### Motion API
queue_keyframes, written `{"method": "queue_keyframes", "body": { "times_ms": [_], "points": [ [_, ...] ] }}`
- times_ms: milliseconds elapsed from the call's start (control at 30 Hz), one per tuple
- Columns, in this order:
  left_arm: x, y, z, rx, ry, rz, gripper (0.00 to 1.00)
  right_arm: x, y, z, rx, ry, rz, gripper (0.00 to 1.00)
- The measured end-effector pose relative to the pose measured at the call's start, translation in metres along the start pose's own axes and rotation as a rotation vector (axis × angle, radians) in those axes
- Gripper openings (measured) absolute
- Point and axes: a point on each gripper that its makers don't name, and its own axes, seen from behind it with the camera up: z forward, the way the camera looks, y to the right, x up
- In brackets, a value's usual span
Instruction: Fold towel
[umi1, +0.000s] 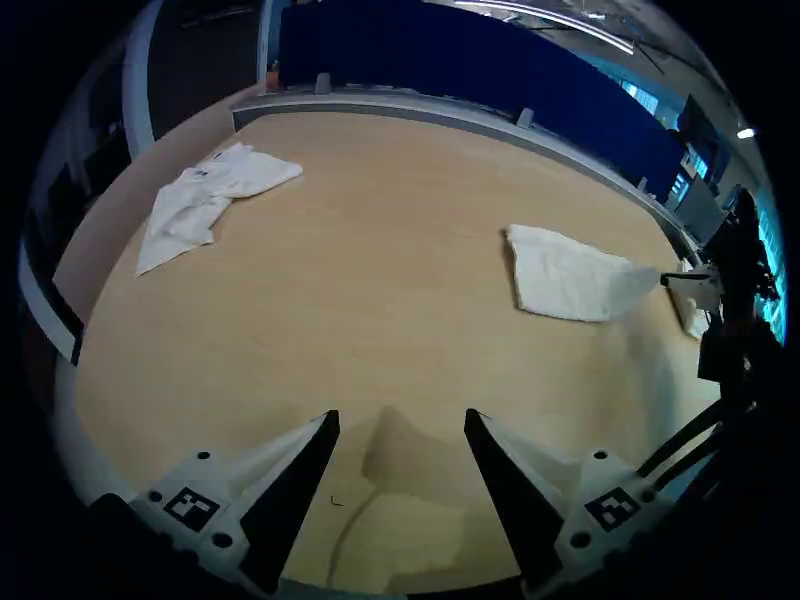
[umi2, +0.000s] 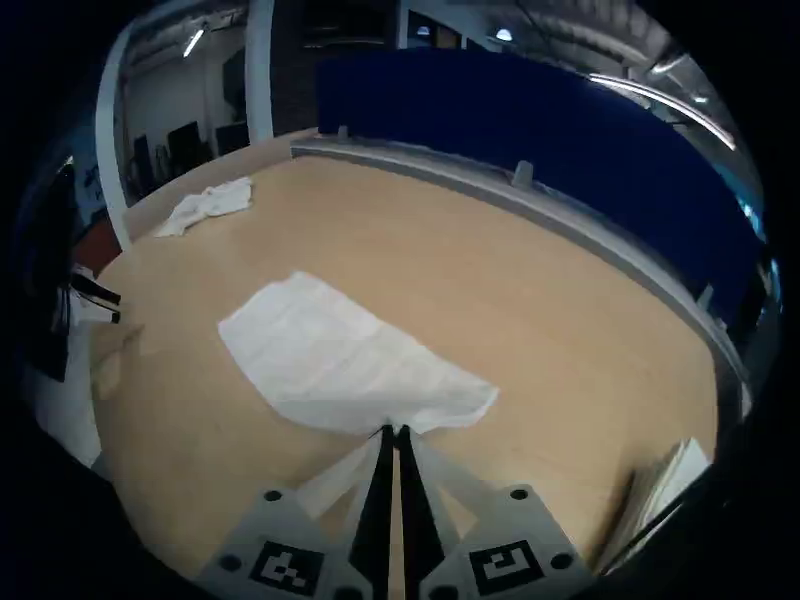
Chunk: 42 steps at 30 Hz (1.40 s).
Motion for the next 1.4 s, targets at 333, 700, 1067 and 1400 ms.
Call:
{"method": "queue_keyframes", "body": {
  "times_ms": [333,700,1067,1400],
  "points": [
    [-0.001,0.004,-0.004,-0.007,0.011,-0.006,0.93,0.048,-0.016,0.007,0.03,0.054,-0.06,0.04],
    [0.002,0.005,-0.008,-0.015,0.03,-0.022,0.93,0.065,-0.033,0.016,0.06,0.057,-0.101,0.04],
    [0.004,0.006,-0.015,-0.014,0.057,-0.058,0.93,0.09,-0.07,0.038,0.124,0.064,-0.164,0.04],
    [-0.004,0.0,-0.027,0.001,0.08,-0.117,0.93,0.093,-0.123,0.073,0.213,0.038,-0.201,0.04]
  ]
}}
